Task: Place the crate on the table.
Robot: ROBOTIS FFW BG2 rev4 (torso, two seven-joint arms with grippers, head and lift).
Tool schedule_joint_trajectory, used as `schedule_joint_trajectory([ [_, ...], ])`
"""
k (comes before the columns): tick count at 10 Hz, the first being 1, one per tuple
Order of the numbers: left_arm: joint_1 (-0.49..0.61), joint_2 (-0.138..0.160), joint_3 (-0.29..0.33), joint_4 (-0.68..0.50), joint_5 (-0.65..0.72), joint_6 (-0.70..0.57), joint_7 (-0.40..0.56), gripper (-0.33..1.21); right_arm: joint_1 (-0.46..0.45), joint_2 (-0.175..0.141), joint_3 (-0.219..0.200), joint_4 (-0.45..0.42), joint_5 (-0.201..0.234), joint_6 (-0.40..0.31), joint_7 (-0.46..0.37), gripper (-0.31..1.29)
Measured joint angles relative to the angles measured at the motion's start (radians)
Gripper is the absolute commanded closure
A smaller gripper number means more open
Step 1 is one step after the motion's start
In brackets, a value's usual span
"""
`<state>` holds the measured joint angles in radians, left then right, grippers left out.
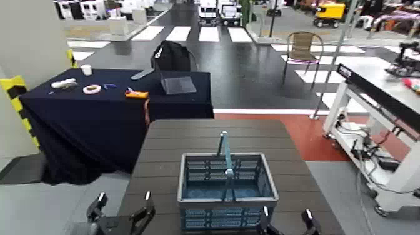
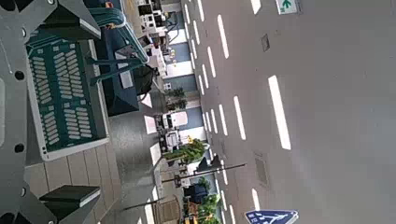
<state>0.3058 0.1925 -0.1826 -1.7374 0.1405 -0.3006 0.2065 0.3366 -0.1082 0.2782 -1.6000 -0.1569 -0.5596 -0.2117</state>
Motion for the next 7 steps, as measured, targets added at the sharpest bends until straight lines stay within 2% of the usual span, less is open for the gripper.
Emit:
schedule_joint_trajectory([
  [7, 0.03, 0.002, 0.007, -0.013, -0.073, -0.034, 0.008, 0.11, 0.002, 0.002, -0.004, -0.007, 0.006, 0.018, 0.001, 0.13],
])
